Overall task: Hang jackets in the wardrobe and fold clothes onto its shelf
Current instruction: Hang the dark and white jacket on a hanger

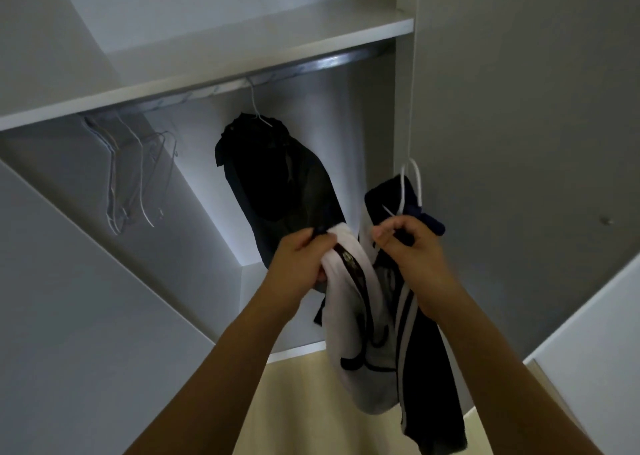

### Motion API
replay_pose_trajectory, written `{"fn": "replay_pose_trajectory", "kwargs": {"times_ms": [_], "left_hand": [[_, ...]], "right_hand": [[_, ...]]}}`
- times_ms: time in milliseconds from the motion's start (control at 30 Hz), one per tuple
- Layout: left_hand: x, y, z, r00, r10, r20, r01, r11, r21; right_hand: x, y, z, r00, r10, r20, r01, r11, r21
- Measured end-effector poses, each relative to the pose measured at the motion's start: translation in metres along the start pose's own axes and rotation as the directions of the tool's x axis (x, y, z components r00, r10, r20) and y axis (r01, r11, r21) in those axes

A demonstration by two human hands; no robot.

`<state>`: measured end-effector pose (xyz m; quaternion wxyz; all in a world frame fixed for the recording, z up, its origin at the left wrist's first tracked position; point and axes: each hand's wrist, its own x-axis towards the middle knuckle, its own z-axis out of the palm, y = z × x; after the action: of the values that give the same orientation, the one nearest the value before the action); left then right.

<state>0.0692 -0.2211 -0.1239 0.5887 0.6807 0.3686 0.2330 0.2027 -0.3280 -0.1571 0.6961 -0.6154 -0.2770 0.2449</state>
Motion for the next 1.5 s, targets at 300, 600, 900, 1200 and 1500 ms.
{"fn": "replay_pose_trajectory", "kwargs": {"times_ms": [300,600,900,1200,1500], "left_hand": [[-0.006,0.005,0.003,0.988,-0.016,-0.152,-0.002,0.993,-0.117],[-0.009,0.003,-0.004,0.982,-0.004,-0.189,0.001,1.000,-0.016],[-0.009,0.010,-0.008,0.976,-0.140,-0.167,0.101,0.971,-0.218],[-0.012,0.015,-0.001,0.980,-0.150,-0.132,0.116,0.966,-0.231],[-0.014,0.017,0.004,0.988,-0.134,-0.071,0.117,0.973,-0.198]], "right_hand": [[-0.014,0.007,0.016,0.977,-0.074,0.202,0.108,0.981,-0.161],[-0.013,0.013,0.022,0.962,-0.161,0.222,0.263,0.772,-0.578],[-0.014,0.015,0.023,0.966,-0.151,0.208,0.231,0.866,-0.443],[-0.013,0.024,0.030,0.980,-0.029,0.196,0.129,0.845,-0.520],[-0.013,0.021,0.029,0.998,-0.026,0.051,0.046,0.904,-0.426]]}}
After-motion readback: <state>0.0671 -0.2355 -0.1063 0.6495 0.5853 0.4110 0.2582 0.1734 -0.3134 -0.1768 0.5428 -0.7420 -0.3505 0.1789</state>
